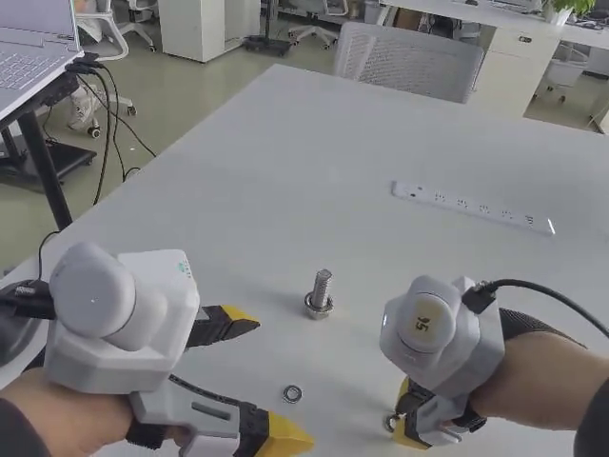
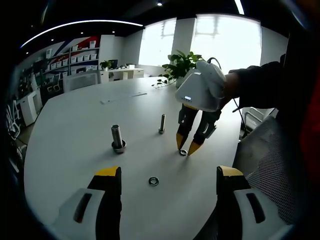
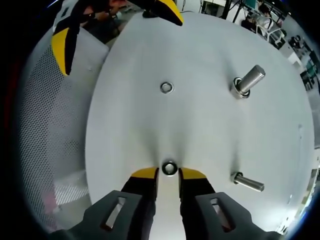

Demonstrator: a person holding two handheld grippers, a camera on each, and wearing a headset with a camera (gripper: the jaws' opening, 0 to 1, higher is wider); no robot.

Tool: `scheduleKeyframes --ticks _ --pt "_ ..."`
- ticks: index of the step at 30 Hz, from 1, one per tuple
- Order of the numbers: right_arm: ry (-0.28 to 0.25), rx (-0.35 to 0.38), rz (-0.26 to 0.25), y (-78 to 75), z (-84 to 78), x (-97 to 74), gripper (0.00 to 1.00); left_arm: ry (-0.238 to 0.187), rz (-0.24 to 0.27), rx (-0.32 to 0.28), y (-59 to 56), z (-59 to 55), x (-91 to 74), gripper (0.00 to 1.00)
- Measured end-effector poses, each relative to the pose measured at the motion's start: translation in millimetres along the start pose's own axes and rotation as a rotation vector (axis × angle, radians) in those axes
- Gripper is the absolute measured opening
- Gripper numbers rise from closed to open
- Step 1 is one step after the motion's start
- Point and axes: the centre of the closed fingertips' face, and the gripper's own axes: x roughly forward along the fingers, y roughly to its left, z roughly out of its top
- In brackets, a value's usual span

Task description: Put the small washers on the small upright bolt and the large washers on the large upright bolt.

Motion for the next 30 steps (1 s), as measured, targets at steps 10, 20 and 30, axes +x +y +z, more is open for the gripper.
scheduleKeyframes --ticks 10,20,30 --pt "0.006 -0.02 -0.024 -2.0 1.3 1.7 0.15 0.004 -0.001 0.002 -0.1 -0.7 0.9 0.77" --pt "0.001 -0.008 -0.026 -2.9 0.9 1.9 0.15 0.001 0.0 0.0 -0.6 -0.5 1.4 0.76" --pt "-0.012 0.012 -0.022 -4.9 0.9 1.1 0.14 0.005 -0.002 0.002 -1.2 -0.7 2.2 0.76"
